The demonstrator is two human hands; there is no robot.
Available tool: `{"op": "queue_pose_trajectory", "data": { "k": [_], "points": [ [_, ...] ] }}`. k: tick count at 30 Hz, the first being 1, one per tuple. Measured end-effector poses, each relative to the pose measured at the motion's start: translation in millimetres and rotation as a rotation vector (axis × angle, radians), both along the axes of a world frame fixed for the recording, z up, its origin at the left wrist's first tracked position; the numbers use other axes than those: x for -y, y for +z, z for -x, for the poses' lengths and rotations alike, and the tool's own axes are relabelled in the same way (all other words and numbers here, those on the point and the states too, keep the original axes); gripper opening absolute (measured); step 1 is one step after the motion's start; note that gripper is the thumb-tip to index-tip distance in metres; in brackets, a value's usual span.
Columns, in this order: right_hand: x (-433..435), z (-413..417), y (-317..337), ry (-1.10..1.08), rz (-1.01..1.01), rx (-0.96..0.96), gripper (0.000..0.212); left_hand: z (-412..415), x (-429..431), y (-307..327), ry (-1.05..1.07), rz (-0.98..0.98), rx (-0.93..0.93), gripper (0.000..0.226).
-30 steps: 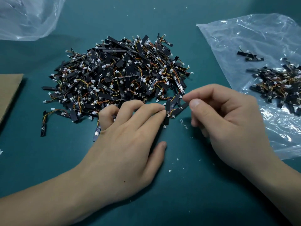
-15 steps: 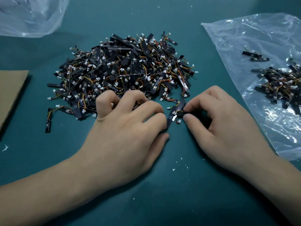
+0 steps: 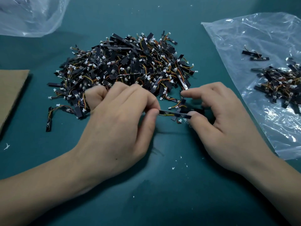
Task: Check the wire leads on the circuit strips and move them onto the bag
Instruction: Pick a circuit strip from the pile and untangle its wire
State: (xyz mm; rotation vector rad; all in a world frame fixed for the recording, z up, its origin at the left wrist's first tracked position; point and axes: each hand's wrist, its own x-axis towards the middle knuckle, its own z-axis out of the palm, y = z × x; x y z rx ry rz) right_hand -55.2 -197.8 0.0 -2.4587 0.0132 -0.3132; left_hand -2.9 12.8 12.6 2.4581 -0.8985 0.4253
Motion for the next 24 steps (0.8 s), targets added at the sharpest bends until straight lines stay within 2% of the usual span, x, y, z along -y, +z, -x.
{"op": "queue_pose_trajectory", "data": {
  "k": [5,9,15,19,21,24],
  "points": [
    [0.3,6.3,8.7,0.220,-0.059,0.085,0.034,5.8,-0.1,-5.8,-0.082,0.088,-0.060,0.010],
    [-0.5,8.4,5.5,0.369,-0.093,0.078,0.033,3.5,0.3,-6.1,-0.112,0.129,-0.075,0.010],
    [2.2,6.8,-2.5,0.249,-0.220,0.105,0.031,2.3,-0.2,-11.6,-0.108,0.127,-0.071,0.011],
    [2.8,3.5,-1.3,0.139,-0.390,0.053,0.032,5.4,0.6,-11.7,-0.306,0.089,-0.102,0.008],
    [3.1,2.6,-0.4,0.183,-0.325,-0.021,0.035,9.4,-0.4,-11.5,-0.410,0.035,-0.154,0.006],
    [2.6,1.4,0.3,0.257,-0.170,-0.032,0.035,13.8,-0.9,-9.4,-0.238,-0.055,-0.230,0.008]
  ]
}}
